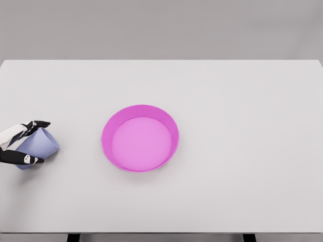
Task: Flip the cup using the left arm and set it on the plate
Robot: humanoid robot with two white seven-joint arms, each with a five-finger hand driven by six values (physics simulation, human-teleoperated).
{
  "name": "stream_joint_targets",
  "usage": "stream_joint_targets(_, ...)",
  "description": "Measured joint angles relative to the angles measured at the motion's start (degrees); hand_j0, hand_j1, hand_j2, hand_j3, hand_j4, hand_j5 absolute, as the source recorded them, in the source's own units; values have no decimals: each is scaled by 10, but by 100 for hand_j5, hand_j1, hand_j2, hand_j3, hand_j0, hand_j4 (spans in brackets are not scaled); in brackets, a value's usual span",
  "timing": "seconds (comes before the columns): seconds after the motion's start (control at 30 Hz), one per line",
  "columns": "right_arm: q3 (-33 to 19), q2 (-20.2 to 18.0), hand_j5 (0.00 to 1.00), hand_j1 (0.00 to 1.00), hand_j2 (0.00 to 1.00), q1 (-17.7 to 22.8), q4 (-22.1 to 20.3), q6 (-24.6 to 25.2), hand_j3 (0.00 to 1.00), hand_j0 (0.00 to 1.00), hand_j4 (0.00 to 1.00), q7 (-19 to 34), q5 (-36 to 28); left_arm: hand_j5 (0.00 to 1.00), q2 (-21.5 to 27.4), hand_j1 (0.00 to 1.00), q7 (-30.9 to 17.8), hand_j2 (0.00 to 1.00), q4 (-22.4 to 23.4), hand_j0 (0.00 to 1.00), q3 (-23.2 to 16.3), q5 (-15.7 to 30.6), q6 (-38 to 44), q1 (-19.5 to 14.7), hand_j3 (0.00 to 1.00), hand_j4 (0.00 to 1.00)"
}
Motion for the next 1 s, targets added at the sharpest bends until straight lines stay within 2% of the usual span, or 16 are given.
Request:
stream_joint_targets(0.2,0,0,100,100,100,0,0,0,100,100,100,0,0,68,-7,68,0,68,0,68,7,1,-8,0,68,68)
stream_joint_targets(0.27,0,0,100,100,100,0,0,0,100,100,100,0,0,63,-9,63,0,63,0,63,13,2,-42,1,63,63)
stream_joint_targets(0.43,0,0,100,100,100,0,0,0,100,100,100,0,0,63,-23,63,36,63,0,63,22,6,-169,4,63,63)
stream_joint_targets(0.53,0,0,100,100,100,0,0,0,100,100,100,0,0,63,-60,63,49,63,0,63,26,7,-233,1,63,63)
stream_joint_targets(0.8,0,0,100,100,100,0,0,0,100,100,100,0,0,63,-182,63,55,63,1,63,22,0,-333,-20,63,63)
stream_joint_targets(0.93,0,0,100,100,100,0,0,0,100,100,100,0,0,63,-253,63,56,63,1,63,19,-49,-347,-40,63,63)
stream_joint_targets(1.0,0,0,100,100,100,0,0,0,100,100,100,0,0,63,-279,63,56,63,1,63,6,-67,-349,-68,63,63)
